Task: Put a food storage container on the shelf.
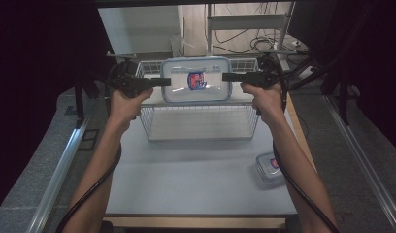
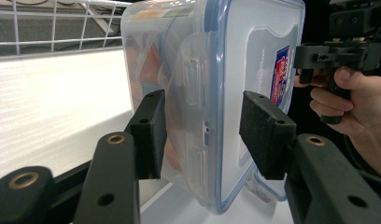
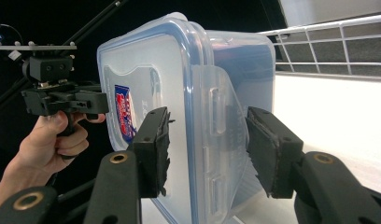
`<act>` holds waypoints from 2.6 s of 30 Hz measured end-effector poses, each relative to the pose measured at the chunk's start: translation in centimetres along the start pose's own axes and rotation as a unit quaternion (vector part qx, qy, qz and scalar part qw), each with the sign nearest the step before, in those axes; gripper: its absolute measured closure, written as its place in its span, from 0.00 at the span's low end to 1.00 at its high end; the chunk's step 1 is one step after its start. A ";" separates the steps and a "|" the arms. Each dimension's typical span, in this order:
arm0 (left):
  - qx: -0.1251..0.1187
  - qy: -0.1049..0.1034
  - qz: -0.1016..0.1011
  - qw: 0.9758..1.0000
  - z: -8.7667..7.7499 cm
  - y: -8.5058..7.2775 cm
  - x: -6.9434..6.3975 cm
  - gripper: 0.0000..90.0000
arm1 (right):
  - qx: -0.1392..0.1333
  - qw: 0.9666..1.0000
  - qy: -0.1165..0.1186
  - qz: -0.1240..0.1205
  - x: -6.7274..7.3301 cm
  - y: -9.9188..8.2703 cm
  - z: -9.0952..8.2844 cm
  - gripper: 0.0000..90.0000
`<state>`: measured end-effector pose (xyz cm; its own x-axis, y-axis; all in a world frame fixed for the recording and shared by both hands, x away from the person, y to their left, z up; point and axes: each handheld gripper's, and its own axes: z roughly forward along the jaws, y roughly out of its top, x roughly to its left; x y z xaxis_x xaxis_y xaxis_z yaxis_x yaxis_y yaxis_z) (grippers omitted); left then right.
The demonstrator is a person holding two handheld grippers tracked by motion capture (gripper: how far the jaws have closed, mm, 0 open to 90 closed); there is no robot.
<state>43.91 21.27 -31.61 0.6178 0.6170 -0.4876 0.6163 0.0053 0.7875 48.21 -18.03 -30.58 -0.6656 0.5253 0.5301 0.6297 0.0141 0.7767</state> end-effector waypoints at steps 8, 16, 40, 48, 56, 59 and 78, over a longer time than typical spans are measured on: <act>-0.008 0.001 0.005 1.000 0.3 -0.1 0.2 0.56 | 0.006 1.000 -0.009 -0.011 -0.1 0.3 0.3 0.54; -0.023 -0.003 0.003 1.000 0.6 -0.3 0.8 0.52 | -0.005 1.000 -0.026 -0.017 -0.3 0.5 0.8 0.52; -0.031 0.112 0.091 0.989 0.8 0.0 -1.5 0.45 | 0.000 0.993 -0.083 -0.090 1.2 -0.7 0.7 0.52; -0.032 0.113 0.142 0.983 -1.4 -2.3 -2.9 0.85 | -0.010 0.983 -0.103 -0.153 2.6 -2.3 -1.3 0.86; -0.005 0.103 0.145 0.984 0.6 -4.0 -2.3 0.99 | 0.027 0.977 -0.090 -0.189 3.6 -4.7 1.0 1.00; -0.005 0.104 0.145 0.984 0.7 -3.9 -2.2 0.99 | 0.031 0.976 -0.092 -0.192 3.5 -4.8 1.6 1.00; 0.000 0.096 0.144 0.985 1.7 -3.9 -2.3 0.90 | 0.020 0.979 -0.108 -0.171 2.0 -4.6 1.6 0.98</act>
<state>40.96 18.48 -34.24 0.6637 0.7299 -0.1635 0.4286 -0.1919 0.8829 44.61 -15.70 -33.65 -0.7428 0.6518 0.1530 0.4019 0.2514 0.8805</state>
